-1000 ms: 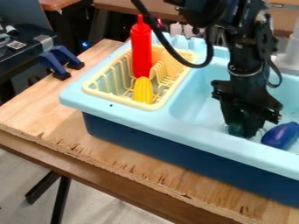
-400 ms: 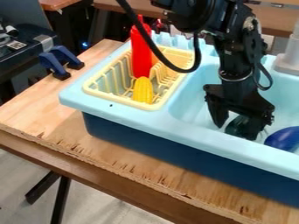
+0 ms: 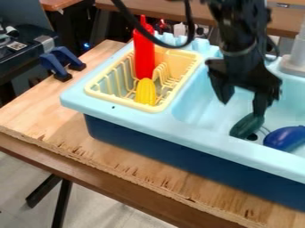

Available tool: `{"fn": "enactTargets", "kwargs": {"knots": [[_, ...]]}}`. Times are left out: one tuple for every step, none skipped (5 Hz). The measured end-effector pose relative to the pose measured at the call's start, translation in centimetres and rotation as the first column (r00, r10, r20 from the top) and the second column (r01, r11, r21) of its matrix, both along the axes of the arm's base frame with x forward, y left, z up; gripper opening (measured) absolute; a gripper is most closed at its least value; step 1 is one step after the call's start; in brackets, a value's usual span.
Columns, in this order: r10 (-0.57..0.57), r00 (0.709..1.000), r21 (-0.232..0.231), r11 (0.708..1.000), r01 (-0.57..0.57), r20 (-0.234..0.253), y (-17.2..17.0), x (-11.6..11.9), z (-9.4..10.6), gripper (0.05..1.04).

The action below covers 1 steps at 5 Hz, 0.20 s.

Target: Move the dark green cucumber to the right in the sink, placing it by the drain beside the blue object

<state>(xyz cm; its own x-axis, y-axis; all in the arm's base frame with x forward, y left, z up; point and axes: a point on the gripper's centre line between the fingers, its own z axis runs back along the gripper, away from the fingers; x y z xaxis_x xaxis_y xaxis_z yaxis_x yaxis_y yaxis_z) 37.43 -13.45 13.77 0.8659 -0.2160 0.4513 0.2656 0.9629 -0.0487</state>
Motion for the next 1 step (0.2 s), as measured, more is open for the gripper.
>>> {"fn": "enactTargets", "kwargs": {"knots": [[0.024, 0.999, 0.002, 1.0, -0.024, 0.025, 0.58, -0.93, 1.74, 1.006]]}}
